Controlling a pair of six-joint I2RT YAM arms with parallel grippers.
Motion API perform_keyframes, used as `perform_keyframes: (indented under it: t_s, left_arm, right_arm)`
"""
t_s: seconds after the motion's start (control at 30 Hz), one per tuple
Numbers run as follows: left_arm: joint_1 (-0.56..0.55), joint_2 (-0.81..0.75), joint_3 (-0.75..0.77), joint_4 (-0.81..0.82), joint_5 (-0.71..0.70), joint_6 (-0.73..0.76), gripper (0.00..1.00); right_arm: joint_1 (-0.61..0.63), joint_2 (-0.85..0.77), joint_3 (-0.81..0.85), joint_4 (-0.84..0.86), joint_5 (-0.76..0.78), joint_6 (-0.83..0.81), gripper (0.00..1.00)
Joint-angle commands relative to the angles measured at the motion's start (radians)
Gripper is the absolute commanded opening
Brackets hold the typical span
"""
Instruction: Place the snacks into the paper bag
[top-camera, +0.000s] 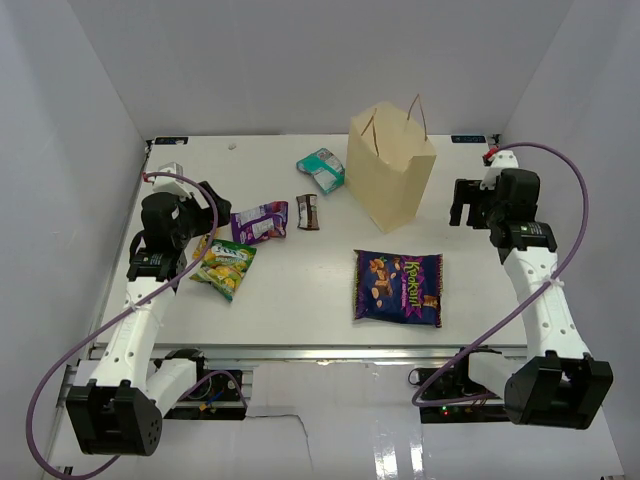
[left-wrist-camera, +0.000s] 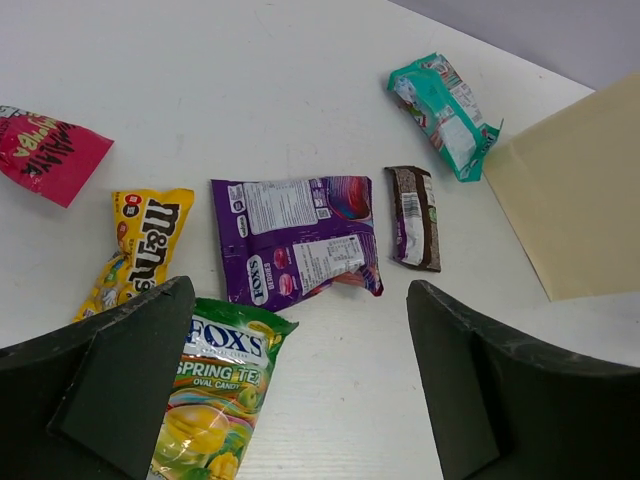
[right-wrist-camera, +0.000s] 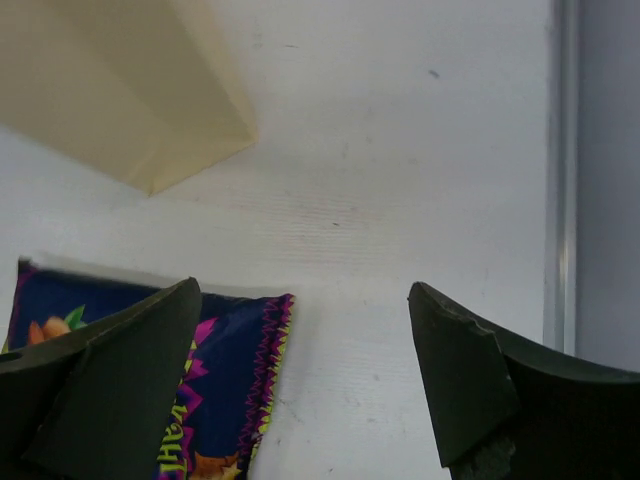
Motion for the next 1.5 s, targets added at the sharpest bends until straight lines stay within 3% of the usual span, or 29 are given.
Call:
perform_keyframes:
  t_s: [0.0, 0.03, 0.07, 0.13, 0.23, 0.3, 0.37, 0.4, 0.53, 0.7, 0.83, 0.97, 1.17, 1.47]
  left_arm:
    - [0.001, -0.033, 0.007, -0.017, 0.042, -0.013, 0.98]
    - [0.001, -0.035, 0.009, -0.021, 0.047, -0.016, 0.98]
    - [0.001, -0.039, 0.01, -0.027, 0.053, -0.021, 0.98]
    - [0.002, -0.044, 0.012, -0.04, 0.077, -0.035, 0.98]
    - [0.002, -0.052, 0.015, -0.055, 0.099, -0.055, 0.98]
    - [0.001, -0.055, 0.012, -0.064, 0.103, -0.061, 0.98]
    - [0.001, -0.053, 0.015, -0.081, 0.111, -0.07, 0.98]
    - [0.001, -0.053, 0.018, -0.09, 0.116, -0.073, 0.98]
    - [0.001, -0.076, -0.002, -0.118, 0.116, -0.102, 0.98]
    - [0.001, -0.151, -0.071, -0.164, 0.116, -0.171, 0.98]
    - [0.001, -0.222, -0.114, -0.198, 0.1, -0.202, 0.98]
    - [0.001, -0.251, -0.093, -0.257, 0.087, -0.2, 0.98]
    - [0.001, -0.271, -0.063, -0.317, 0.057, -0.185, 0.98]
    - [0.001, -0.227, -0.073, -0.293, 0.031, -0.197, 0.98]
  right_arm:
    - [0.002, -0.051, 0.052, -0.063, -0.257, -0.193, 0.9]
    - [0.005, -0.061, 0.054, -0.101, -0.517, -0.435, 0.9]
    - [0.026, -0.079, 0.06, -0.248, -0.637, -0.589, 0.9]
    - [0.123, -0.094, 0.066, -0.358, -0.73, -0.831, 0.9]
    - [0.291, -0.087, 0.051, -0.449, -0.773, -0.928, 0.9]
    - [0.445, -0.035, 0.013, -0.384, -0.73, -0.869, 0.9]
    - [0.63, 0.049, 0.002, -0.302, -0.564, -0.765, 0.95]
    - [0.681, 0.085, 0.008, -0.197, -0.451, -0.719, 0.96]
    - [0.824, 0.321, 0.156, -0.007, -0.266, -0.495, 1.0]
    - [0.836, 0.671, 0.426, 0.163, -0.071, -0.057, 1.0]
    - [0.836, 0.855, 0.647, 0.206, 0.083, 0.113, 0.95]
    - [0.823, 1.013, 0.752, 0.213, 0.176, 0.194, 0.94]
    - [0.778, 1.145, 0.832, 0.223, 0.258, 0.234, 0.83]
    - [0.749, 1.193, 0.766, 0.276, 0.17, 0.202, 0.69]
